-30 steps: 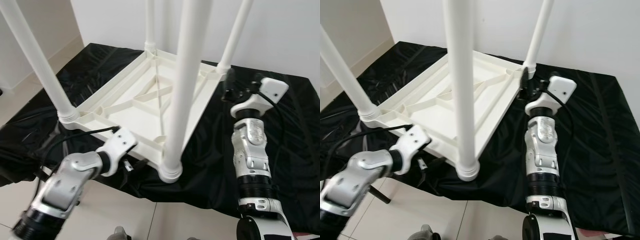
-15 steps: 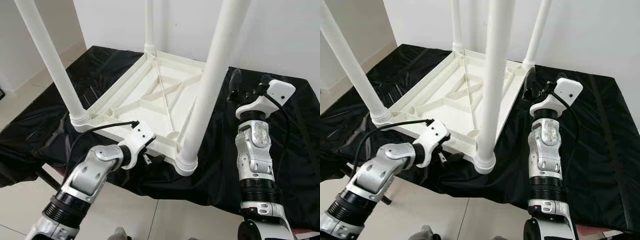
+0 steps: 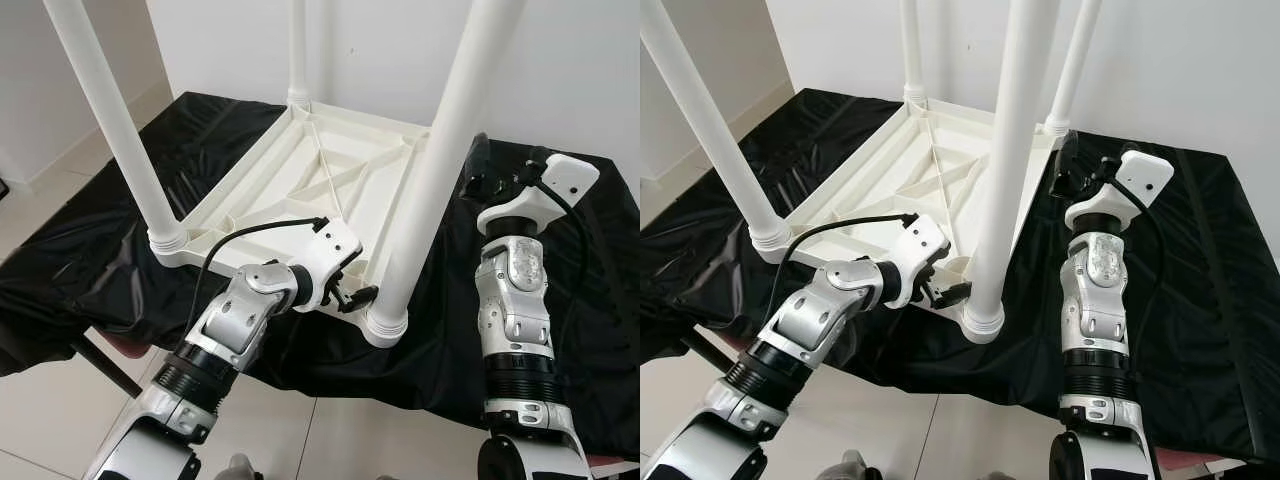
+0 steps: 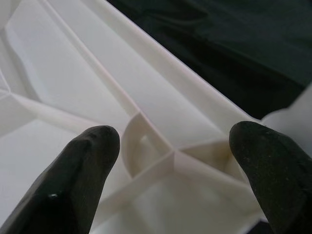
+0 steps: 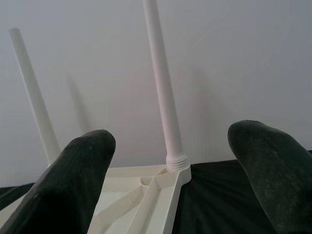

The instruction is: Building children table

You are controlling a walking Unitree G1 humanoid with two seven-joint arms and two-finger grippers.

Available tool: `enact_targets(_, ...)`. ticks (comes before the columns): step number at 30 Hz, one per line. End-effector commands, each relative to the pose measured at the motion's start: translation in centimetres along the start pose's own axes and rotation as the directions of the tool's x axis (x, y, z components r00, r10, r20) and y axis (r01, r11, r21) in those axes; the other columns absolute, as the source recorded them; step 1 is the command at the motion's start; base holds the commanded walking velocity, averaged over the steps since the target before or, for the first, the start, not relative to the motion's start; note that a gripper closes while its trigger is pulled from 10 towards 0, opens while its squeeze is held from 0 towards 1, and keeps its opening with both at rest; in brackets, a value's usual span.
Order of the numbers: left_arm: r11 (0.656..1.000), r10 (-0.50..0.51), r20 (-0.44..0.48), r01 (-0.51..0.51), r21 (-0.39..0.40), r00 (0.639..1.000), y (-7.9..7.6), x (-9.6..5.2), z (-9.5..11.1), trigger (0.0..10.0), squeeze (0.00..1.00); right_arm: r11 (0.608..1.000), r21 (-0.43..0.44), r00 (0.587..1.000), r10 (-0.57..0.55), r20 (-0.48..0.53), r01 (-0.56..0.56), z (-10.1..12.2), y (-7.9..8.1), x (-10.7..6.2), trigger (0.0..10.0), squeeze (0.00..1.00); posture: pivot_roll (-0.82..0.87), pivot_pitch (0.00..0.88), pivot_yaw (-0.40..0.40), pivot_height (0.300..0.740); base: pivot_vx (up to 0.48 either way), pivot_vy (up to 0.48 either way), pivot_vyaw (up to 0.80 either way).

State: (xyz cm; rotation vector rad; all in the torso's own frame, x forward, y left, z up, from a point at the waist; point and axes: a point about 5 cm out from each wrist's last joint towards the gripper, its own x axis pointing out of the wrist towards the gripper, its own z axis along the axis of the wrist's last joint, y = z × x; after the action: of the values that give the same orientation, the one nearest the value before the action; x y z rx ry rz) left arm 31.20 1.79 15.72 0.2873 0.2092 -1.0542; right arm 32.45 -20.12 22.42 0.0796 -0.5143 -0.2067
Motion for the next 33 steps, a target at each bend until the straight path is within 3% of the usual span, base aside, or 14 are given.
enact_targets(1, 0.992, 0.126, 0.015, -0.126, 0.014, 0.992, 0.6, 0.8, 0.7, 10.0, 0.00, 1.000, -0.015, 1.000, 0.000, -0.030, 0.000, -0.5, 0.0, -0.3, 10.0, 0.00, -0.01, 0.011, 0.000, 0.740, 0.000, 0.000, 0.00)
enact_targets(8, 0.989, 0.151, 0.061, -0.151, 0.004, 0.987, 0.9, 2.0, 2.0, 10.0, 0.00, 1.000, -0.016, 0.998, -0.005, -0.063, 0.004, -1.0, 0.2, -0.4, 10.0, 0.00, -0.01, 0.004, 0.001, 0.740, 0.000, 0.000, 0.00)
enact_targets(14, 0.980, 0.199, 0.187, -0.196, -0.034, 0.962, 1.7, 1.8, 4.1, 10.0, 0.00, 1.000, -0.012, 0.996, -0.021, -0.084, 0.020, -1.5, 0.2, -0.5, 10.0, 0.00, 0.00, 0.000, -0.002, 0.740, 0.000, 0.000, 0.00)
enact_targets(20, 0.953, 0.300, 0.172, -0.303, -0.010, 0.938, 4.7, -2.0, 2.7, 10.0, 0.00, 0.999, -0.036, 0.996, -0.031, -0.079, 0.028, -1.7, -0.2, -1.1, 10.0, 0.00, 0.01, 0.000, -0.008, 0.740, 0.000, 0.000, 0.00)
enact_targets(22, 0.953, 0.300, 0.172, -0.303, -0.010, 0.938, 4.7, -2.0, 2.7, 10.0, 0.00, 0.999, -0.036, 0.996, -0.031, -0.079, 0.028, -1.7, -0.2, -1.1, 10.0, 0.00, 0.01, 0.000, -0.008, 0.740, 0.000, 0.000, 0.00)
enact_targets(23, 0.924, 0.379, 0.123, -0.383, 0.007, 0.917, 6.3, -4.5, 1.0, 10.0, 0.00, 0.999, -0.023, 0.997, -0.029, -0.070, 0.028, -1.8, -0.1, -1.5, 10.0, 0.00, 0.03, 0.000, -0.011, 0.740, 0.000, 0.000, 0.00)
enact_targets(25, 0.924, 0.379, 0.123, -0.383, 0.007, 0.917, 6.3, -4.5, 1.0, 10.0, 0.00, 0.999, -0.023, 0.997, -0.029, -0.070, 0.028, -1.8, -0.1, -1.5, 10.0, 0.00, 0.03, 0.000, -0.011, 0.740, 0.000, 0.000, 0.00)
enact_targets(28, 0.894, 0.446, 0.081, -0.449, 0.017, 0.891, 7.6, -6.7, -0.6, 10.0, 0.00, 1.000, 0.010, 0.999, -0.010, -0.049, 0.010, -1.6, 0.5, -1.3, 10.0, 0.00, 0.04, 0.000, -0.012, 0.740, 0.000, 0.000, 0.00)
enact_targets(29, 0.894, 0.446, 0.081, -0.449, 0.017, 0.891, 7.6, -6.7, -0.6, 10.0, 0.00, 1.000, 0.010, 0.999, -0.010, -0.049, 0.010, -1.6, 0.5, -1.3, 10.0, 0.00, 0.04, 0.000, -0.012, 0.740, 0.000, 0.000, 0.00)
enact_targets(32, 0.841, 0.540, 0.023, -0.540, 0.019, 0.841, 9.0, -9.6, -2.5, 10.0, 0.00, 1.000, 0.021, 0.999, 0.006, -0.048, -0.005, -1.8, 1.2, -0.9, 10.0, 0.00, 0.06, 0.000, -0.023, 0.740, 0.000, 0.000, 0.00)
enact_targets(33, 0.841, 0.540, 0.023, -0.540, 0.019, 0.841, 9.0, -9.6, -2.5, 10.0, 0.00, 1.000, 0.021, 0.999, 0.006, -0.048, -0.005, -1.8, 1.2, -0.9, 10.0, 0.00, 0.06, 0.000, -0.023, 0.740, 0.000, 0.000, 0.00)
